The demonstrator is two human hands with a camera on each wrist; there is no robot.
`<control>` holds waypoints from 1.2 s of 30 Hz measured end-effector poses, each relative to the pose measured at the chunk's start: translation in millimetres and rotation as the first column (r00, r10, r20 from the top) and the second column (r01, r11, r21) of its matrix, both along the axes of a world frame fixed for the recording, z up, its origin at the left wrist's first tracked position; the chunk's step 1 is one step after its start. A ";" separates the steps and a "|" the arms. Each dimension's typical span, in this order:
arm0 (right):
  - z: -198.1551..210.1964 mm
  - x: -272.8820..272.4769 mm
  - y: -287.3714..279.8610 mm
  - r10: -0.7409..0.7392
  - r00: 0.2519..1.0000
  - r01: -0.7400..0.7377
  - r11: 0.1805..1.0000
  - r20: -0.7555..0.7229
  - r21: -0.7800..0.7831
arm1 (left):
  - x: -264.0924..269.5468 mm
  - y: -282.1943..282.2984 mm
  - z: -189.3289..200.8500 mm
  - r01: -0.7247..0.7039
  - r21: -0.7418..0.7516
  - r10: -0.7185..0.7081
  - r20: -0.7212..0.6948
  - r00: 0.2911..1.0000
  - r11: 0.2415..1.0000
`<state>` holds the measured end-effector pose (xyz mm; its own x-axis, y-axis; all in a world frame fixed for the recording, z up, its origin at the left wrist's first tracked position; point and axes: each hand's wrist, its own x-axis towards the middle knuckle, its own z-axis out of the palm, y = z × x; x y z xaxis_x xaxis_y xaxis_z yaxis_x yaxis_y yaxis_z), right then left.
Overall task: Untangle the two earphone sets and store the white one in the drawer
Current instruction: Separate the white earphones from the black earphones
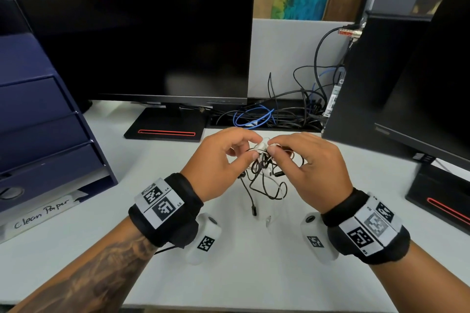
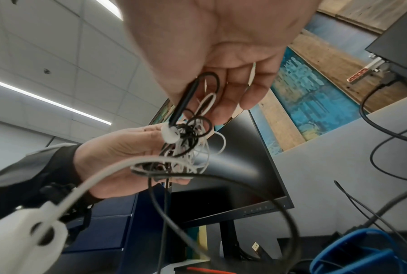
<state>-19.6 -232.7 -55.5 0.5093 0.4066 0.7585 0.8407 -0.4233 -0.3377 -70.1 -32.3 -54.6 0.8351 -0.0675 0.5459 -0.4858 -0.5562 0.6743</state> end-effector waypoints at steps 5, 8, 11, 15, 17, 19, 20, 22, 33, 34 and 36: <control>1.6 -1.8 1.1 -0.007 0.983 -0.007 0.997 -0.184 -0.075 | 0.4 2.4 -0.1 -0.008 0.095 0.007 0.013 1.000 0.995; 4.3 -1.9 1.2 0.080 0.921 -0.085 0.996 -0.381 0.003 | 0.5 2.5 0.8 0.006 0.117 -0.007 0.004 1.000 0.993; 8.6 -1.0 1.9 0.174 0.843 -0.119 0.983 -0.509 0.138 | 0.4 2.9 2.2 0.018 0.107 -0.018 0.000 1.000 0.994; 13.3 -0.3 0.5 0.306 0.730 -0.156 0.945 -0.611 0.287 | 0.3 3.9 4.2 0.016 0.080 -0.018 0.020 1.000 0.997; 15.1 -0.8 0.8 0.354 0.689 -0.139 0.921 -0.633 0.364 | -0.3 4.0 4.6 0.019 0.066 -0.021 0.023 1.000 0.998; 16.5 0.1 0.6 0.407 0.649 -0.100 0.883 -0.642 0.459 | -0.7 3.8 4.4 0.015 0.066 -0.016 0.016 1.000 0.998; 17.9 0.9 0.2 0.437 0.632 -0.078 0.858 -0.640 0.508 | -0.7 4.3 4.2 0.011 0.060 -0.011 0.008 1.000 0.998; 19.2 4.3 -2.3 0.455 0.644 -0.051 0.828 -0.615 0.558 | -0.3 5.7 4.1 -0.003 0.032 0.004 -0.009 1.000 0.999; 15.7 5.8 -4.4 0.259 0.830 0.001 0.885 -0.494 0.465 | 1.6 9.7 9.3 -0.010 -0.204 -0.002 -0.061 0.998 0.979; 15.4 5.7 -4.7 0.249 0.840 -0.002 0.890 -0.482 0.457 | 1.9 9.6 9.9 -0.012 -0.235 -0.004 -0.067 0.998 0.972; 15.5 5.2 -4.7 0.242 0.856 -0.009 0.891 -0.458 0.454 | 2.1 9.0 11.7 -0.011 -0.304 -0.012 -0.074 0.997 0.953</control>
